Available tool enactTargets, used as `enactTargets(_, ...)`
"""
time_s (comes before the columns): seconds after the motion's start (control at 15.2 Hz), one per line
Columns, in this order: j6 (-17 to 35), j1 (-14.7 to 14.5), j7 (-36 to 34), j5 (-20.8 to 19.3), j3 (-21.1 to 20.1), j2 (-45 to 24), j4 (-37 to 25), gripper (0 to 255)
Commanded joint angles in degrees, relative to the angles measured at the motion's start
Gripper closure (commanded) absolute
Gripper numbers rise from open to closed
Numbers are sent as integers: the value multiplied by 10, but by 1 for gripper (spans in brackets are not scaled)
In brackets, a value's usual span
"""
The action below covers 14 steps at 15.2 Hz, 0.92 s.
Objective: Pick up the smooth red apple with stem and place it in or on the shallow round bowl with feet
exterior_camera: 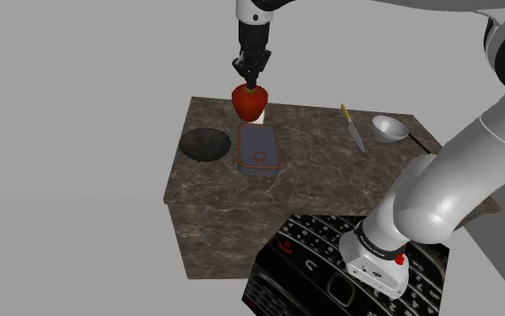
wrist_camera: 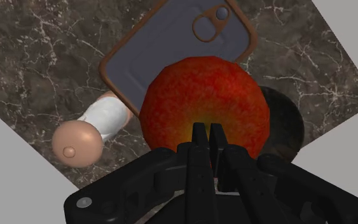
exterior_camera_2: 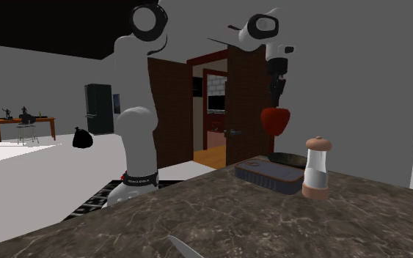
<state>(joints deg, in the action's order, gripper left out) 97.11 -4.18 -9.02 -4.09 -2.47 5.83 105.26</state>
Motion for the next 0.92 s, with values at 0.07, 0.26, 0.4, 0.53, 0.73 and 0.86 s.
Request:
enactTargets(0.07, -25, -11, -24, -1, -14, -59, -83, 255)
enactTargets(0.26, -55, -25, -47, -5, -26, -123, -175, 255)
enactTargets(0.4, -80, -35, -62, -10, -32, -170, -245, 255)
enactTargets(0.53, -114, -49, -77, -17, -38, -228, -335, 255)
enactTargets(0.73, -87, -48, -78, -15, -38, -220, -300, 255)
enactTargets(0.86, -69, -47, -79, -15, -38, -216, -278, 255)
